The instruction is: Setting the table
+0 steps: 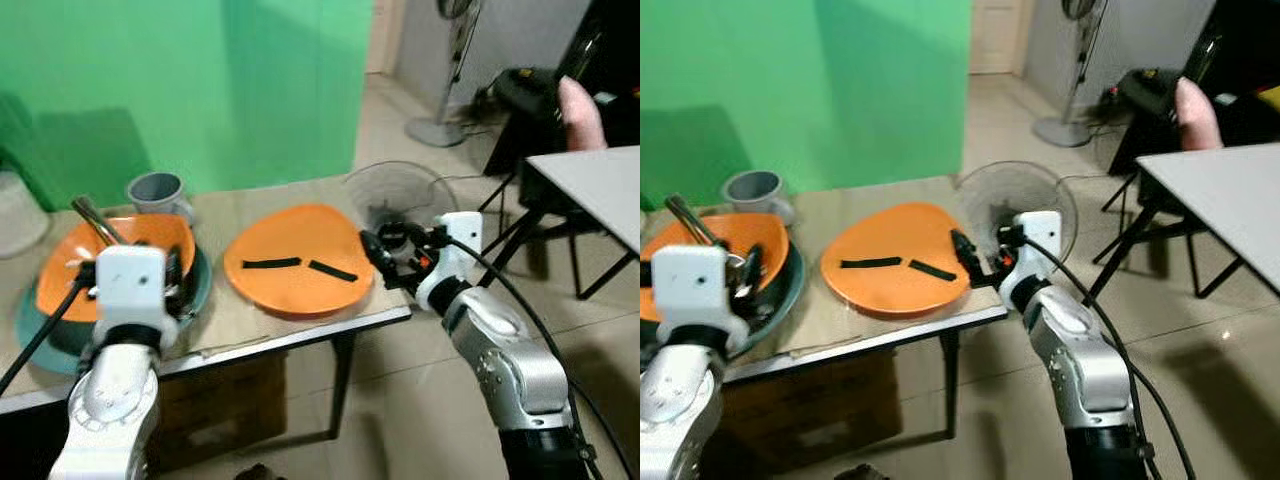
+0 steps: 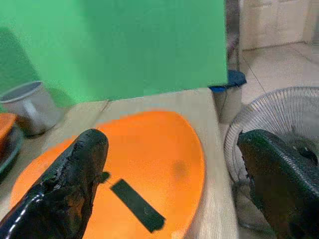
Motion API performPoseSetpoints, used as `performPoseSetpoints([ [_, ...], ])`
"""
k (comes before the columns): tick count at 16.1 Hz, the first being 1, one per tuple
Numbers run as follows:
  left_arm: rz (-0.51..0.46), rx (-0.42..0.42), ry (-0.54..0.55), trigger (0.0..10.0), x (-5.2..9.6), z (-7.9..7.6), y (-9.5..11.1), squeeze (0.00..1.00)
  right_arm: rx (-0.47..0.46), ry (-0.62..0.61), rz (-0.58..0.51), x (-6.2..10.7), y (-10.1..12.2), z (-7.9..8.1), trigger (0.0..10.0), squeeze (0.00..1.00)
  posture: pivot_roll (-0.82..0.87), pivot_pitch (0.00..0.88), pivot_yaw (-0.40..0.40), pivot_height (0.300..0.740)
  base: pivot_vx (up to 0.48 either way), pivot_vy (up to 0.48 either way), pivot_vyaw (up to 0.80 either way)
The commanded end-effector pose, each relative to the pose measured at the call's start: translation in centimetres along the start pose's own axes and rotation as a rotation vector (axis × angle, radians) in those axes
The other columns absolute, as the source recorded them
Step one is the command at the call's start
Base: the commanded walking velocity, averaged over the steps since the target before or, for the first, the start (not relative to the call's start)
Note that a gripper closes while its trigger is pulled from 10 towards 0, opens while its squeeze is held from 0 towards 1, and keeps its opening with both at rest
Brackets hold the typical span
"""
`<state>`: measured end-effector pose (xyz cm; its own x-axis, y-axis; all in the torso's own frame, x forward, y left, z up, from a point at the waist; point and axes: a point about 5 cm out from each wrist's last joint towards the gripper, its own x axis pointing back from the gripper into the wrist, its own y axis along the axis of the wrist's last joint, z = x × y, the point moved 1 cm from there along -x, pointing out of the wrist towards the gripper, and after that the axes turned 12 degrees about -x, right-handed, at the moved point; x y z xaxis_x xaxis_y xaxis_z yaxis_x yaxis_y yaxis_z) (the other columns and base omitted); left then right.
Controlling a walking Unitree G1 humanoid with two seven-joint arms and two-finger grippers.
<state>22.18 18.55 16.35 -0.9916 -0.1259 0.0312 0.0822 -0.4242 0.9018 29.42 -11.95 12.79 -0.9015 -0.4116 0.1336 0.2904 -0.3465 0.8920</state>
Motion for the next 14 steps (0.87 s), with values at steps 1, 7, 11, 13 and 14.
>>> performPoseSetpoints([
  [1,-0.014,0.018,-0.036,10.0,-0.4,-0.4,0.2,0.00,0.016,-0.021,-0.031,-0.3,1.0,-0.3,10.0,0.00,-0.01,0.000,0.033,0.740,0.255,0.000,0.00],
  [7,-0.018,0.034,-0.065,10.0,-0.6,-0.5,0.2,0.00,0.035,0.003,-0.025,-0.4,1.2,0.0,10.0,0.00,-0.01,0.000,0.022,0.740,0.311,0.000,0.00],
  [11,-0.017,0.032,-0.104,10.0,-0.6,-1.0,0.1,0.00,0.065,0.036,0.041,-1.3,1.4,-0.2,10.0,0.00,-0.01,0.000,0.020,0.740,0.304,0.000,0.00],
  [13,-0.005,0.040,-0.124,10.0,-0.6,-1.2,-0.1,0.00,0.030,0.072,0.078,-2.0,1.8,-0.4,10.0,0.00,-0.02,0.000,0.020,0.740,0.000,0.000,0.00],
  [14,-0.002,0.032,-0.134,10.0,-0.6,-1.2,-0.2,0.00,0.041,0.097,0.108,-2.3,1.9,-0.4,10.0,0.00,-0.02,0.000,0.018,0.740,0.000,0.000,0.00],
])
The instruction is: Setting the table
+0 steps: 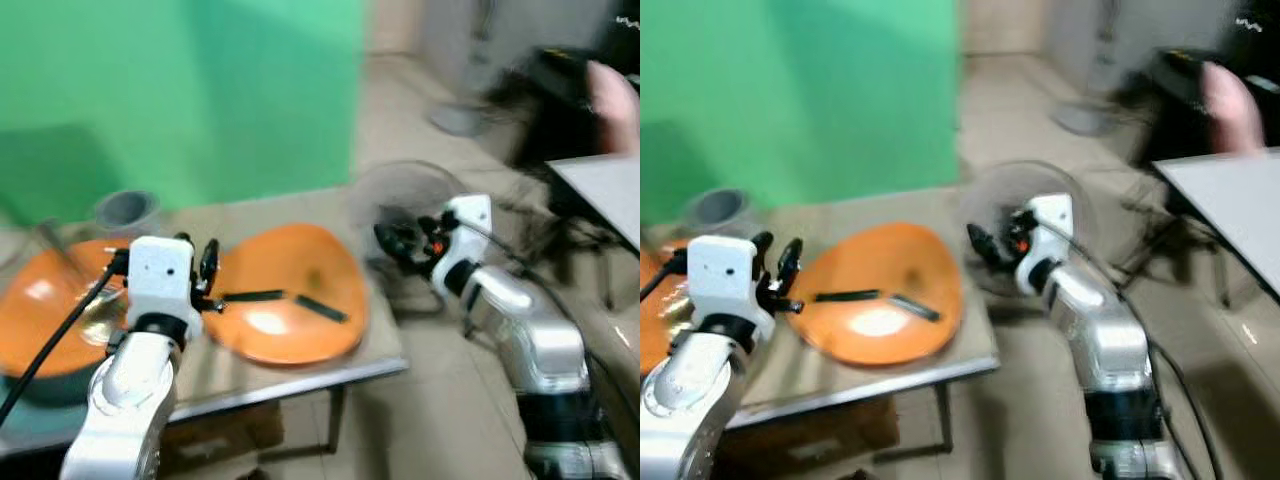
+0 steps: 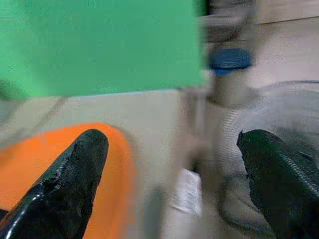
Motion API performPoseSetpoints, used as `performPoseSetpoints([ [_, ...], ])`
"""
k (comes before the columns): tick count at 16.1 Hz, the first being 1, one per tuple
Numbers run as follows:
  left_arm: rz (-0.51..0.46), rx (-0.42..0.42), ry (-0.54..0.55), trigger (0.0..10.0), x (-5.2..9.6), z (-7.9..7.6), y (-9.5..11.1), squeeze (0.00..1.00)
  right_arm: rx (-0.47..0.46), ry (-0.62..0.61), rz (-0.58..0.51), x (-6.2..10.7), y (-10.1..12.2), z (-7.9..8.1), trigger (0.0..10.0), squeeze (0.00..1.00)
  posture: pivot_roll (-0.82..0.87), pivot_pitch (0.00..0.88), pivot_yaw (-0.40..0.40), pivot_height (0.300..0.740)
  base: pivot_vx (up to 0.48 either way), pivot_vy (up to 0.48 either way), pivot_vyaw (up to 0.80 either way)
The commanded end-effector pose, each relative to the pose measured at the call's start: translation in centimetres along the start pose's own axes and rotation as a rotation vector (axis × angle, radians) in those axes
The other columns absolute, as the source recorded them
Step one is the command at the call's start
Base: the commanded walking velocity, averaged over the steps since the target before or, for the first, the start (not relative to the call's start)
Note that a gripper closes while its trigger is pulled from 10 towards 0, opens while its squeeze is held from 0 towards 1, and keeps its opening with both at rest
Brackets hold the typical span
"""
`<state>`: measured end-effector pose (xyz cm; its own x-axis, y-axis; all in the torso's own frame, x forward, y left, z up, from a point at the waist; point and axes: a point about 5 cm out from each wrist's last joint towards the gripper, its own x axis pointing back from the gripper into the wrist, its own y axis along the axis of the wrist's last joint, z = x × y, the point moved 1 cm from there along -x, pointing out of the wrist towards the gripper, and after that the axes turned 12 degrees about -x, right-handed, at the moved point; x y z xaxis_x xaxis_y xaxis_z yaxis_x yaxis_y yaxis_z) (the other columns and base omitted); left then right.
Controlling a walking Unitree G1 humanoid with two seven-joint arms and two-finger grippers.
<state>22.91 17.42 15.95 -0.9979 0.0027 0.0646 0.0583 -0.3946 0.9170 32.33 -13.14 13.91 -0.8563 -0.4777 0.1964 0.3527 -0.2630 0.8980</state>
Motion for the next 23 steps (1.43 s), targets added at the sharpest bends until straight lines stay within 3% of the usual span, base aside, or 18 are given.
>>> performPoseSetpoints([
  [1,0.018,-0.010,-0.024,10.0,0.0,0.0,-0.4,0.00,-0.019,0.098,0.052,-0.6,-0.3,1.2,10.0,0.00,-0.02,0.000,0.015,0.740,0.000,0.000,0.00],
  [2,0.021,-0.031,-0.056,10.0,0.0,-0.1,-0.5,0.00,-0.001,0.131,0.079,-1.0,-0.2,1.4,10.0,0.63,-0.02,0.000,0.014,0.740,0.000,0.000,0.00],
  [3,0.021,-0.032,-0.078,10.0,0.0,-0.1,-0.6,0.00,-0.003,0.140,0.090,-1.2,-0.2,1.4,10.0,1.00,-0.02,0.000,0.012,0.740,0.000,0.000,0.00],
  [9,-0.011,-0.069,-0.299,10.0,-0.8,-1.1,-0.6,0.00,-0.048,0.159,0.187,-3.5,0.0,1.2,10.0,1.00,-0.03,0.000,0.008,0.740,0.000,0.000,0.00],
  [13,-0.020,-0.050,-0.499,10.0,-1.2,-1.8,-1.8,0.00,-0.160,0.160,0.326,-4.3,-1.5,1.0,10.0,1.00,-0.04,0.000,0.001,0.740,0.000,0.000,0.00],
  [14,-0.014,-0.053,-0.522,10.0,-1.3,-1.9,-2.1,0.00,-0.170,0.157,0.335,-4.4,-1.7,1.0,10.0,0.84,-0.04,0.000,0.001,0.740,0.000,0.000,0.00],
  [15,-0.002,-0.060,-0.550,10.0,-1.6,-2.1,-2.6,0.00,-0.188,0.158,0.347,-4.5,-2.0,1.0,10.0,0.00,-0.05,0.000,-0.001,0.740,0.000,0.000,0.00],
  [20,0.085,-0.071,-0.579,10.0,-3.2,-2.4,-6.0,0.00,-0.224,0.190,0.359,-4.9,-2.0,1.6,10.0,0.00,-0.06,0.000,-0.007,0.740,0.000,0.000,0.00],
  [23,0.106,-0.089,-0.630,10.0,-2.5,-2.5,-7.0,0.00,-0.237,0.193,0.351,-5.0,-1.6,1.6,10.0,0.00,-0.07,0.000,0.002,0.740,0.000,0.000,0.00],
])
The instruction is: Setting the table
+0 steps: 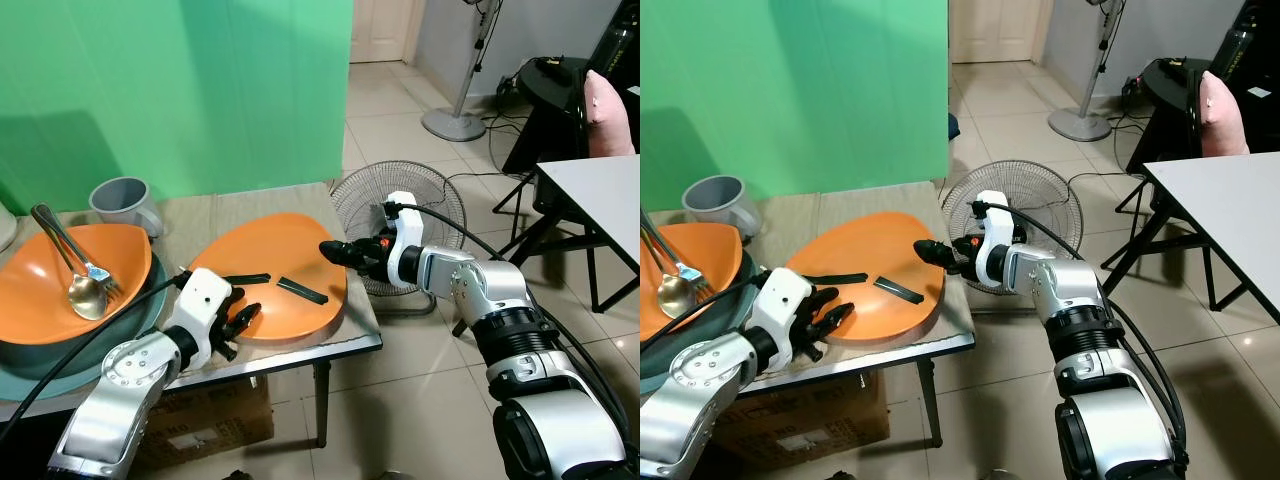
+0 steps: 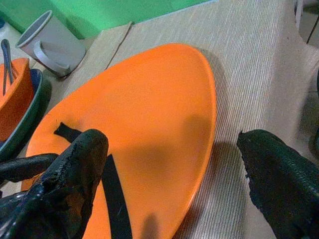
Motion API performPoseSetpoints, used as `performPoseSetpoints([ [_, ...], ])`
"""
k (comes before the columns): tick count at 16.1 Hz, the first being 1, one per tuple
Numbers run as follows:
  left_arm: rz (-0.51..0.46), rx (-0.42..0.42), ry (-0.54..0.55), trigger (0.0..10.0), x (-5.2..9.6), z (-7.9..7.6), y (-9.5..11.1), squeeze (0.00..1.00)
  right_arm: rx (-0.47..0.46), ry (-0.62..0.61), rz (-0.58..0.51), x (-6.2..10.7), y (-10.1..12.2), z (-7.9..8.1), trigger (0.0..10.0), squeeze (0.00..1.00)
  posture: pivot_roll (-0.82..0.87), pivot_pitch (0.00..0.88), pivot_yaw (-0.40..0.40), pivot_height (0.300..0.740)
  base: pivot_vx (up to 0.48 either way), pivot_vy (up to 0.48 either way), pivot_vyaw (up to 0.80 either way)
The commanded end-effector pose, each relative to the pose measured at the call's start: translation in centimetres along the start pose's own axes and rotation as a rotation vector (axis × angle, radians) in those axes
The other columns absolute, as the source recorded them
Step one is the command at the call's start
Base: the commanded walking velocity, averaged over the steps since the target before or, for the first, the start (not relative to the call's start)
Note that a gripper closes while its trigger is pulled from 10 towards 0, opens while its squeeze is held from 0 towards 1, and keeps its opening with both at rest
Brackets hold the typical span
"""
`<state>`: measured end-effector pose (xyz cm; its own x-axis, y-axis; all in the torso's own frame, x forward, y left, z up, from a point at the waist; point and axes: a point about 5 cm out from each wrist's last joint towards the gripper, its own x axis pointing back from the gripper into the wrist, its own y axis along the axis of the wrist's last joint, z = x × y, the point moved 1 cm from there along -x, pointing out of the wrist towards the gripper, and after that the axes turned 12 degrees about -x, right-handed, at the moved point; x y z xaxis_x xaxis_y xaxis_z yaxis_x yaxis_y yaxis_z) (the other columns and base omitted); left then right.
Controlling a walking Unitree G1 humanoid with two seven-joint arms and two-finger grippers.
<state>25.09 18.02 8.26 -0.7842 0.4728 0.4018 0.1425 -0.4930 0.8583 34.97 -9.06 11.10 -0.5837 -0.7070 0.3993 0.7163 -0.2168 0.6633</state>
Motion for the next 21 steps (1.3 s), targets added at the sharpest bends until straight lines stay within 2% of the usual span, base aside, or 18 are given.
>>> performPoseSetpoints([
  [1,-0.014,-0.013,-0.014,10.0,0.3,-0.3,0.2,0.00,-0.004,0.014,-0.024,0.1,1.0,0.4,10.0,0.00,-0.07,0.000,0.002,0.740,0.000,0.000,0.00],
  [6,-0.035,0.013,0.009,10.0,0.6,-1.8,-0.7,0.00,-0.014,0.025,0.003,-0.2,0.6,0.4,10.0,0.00,-0.07,0.000,-0.014,0.740,0.000,0.000,0.00],
  [8,-0.030,0.024,-0.009,10.0,0.7,-3.1,-1.9,0.00,-0.010,0.030,0.015,-0.8,0.4,0.7,10.0,0.00,-0.07,0.000,-0.021,0.740,0.000,0.000,0.00],
  [12,-0.015,0.023,-0.022,10.0,0.9,-4.2,-2.9,0.00,-0.008,-0.013,-0.028,-1.3,0.7,0.2,10.0,0.00,-0.07,0.000,-0.027,0.740,0.000,0.000,0.00],
  [16,-0.014,0.033,-0.035,10.0,1.0,-5.0,-3.4,0.00,-0.029,-0.018,-0.065,-1.3,1.2,0.1,10.0,0.00,-0.07,0.000,-0.029,0.740,0.000,0.000,0.00],
  [21,-0.024,0.038,-0.037,10.0,1.0,-5.3,-3.5,0.00,-0.111,0.049,-0.001,-1.7,0.1,0.2,10.0,0.00,-0.08,0.000,-0.035,0.740,0.000,0.000,0.00],
])
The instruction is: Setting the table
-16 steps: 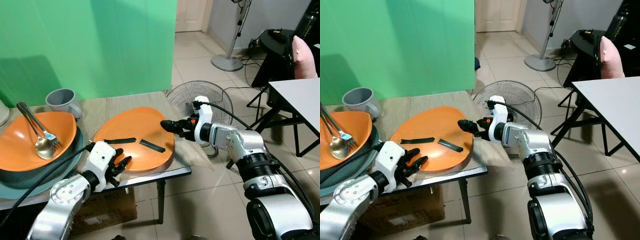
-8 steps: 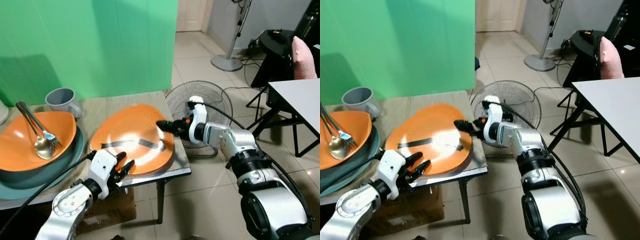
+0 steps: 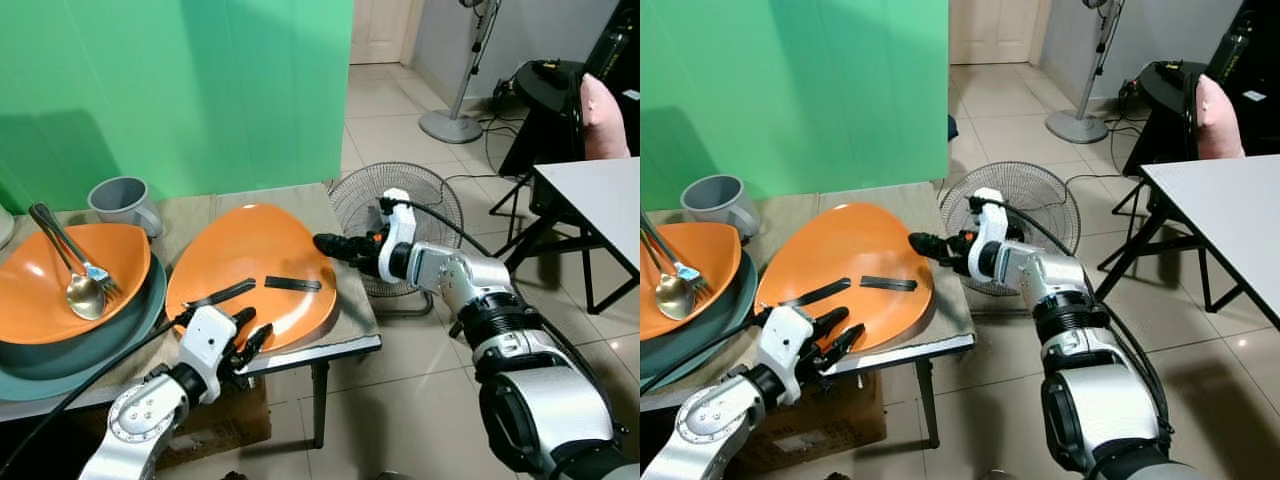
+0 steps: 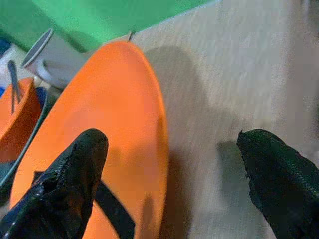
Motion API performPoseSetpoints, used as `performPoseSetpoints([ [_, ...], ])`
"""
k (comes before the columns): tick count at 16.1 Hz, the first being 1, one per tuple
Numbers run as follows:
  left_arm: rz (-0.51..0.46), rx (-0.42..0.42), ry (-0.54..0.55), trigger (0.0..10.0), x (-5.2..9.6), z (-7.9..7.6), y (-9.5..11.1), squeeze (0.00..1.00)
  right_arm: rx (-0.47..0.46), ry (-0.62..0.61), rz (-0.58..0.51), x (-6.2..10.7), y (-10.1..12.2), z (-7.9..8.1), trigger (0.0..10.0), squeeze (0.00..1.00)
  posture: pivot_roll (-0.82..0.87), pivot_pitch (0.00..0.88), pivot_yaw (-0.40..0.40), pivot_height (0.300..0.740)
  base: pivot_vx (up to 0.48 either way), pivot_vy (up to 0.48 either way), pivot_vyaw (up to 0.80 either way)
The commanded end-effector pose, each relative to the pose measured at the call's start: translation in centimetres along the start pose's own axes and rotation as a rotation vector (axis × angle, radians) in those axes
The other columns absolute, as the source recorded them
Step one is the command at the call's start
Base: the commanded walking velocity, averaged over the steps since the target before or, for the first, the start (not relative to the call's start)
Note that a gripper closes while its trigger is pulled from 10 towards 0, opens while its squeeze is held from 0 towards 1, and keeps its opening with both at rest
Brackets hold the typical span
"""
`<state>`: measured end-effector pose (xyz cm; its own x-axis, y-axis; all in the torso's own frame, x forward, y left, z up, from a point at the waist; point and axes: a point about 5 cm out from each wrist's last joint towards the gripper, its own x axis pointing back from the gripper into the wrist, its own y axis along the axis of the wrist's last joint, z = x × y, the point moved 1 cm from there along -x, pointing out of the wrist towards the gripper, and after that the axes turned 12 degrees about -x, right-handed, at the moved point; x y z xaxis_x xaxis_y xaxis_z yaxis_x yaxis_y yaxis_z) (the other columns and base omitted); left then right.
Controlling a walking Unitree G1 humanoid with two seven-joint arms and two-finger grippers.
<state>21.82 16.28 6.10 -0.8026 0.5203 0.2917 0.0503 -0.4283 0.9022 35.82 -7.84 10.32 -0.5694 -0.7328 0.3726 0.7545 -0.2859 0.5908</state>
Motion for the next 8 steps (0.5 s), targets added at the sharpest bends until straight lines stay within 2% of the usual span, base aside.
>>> performPoseSetpoints([
  [1,0.092,0.034,-0.050,10.0,0.3,-1.4,-2.0,0.00,-0.017,0.013,0.015,-0.3,-0.2,0.2,10.0,0.00,-0.08,0.000,-0.035,0.740,0.000,0.000,0.00],
  [6,0.081,0.034,-0.069,10.0,0.2,-1.8,-2.0,0.00,-0.004,0.026,0.067,-1.4,-1.7,0.5,10.0,0.00,-0.08,0.000,-0.037,0.740,0.000,0.000,0.00],
  [8,0.077,0.035,-0.073,10.0,0.2,-1.9,-2.0,0.00,-0.035,0.055,0.089,-1.6,-2.3,0.8,10.0,0.00,-0.08,0.000,-0.037,0.740,0.000,0.000,0.00],
])
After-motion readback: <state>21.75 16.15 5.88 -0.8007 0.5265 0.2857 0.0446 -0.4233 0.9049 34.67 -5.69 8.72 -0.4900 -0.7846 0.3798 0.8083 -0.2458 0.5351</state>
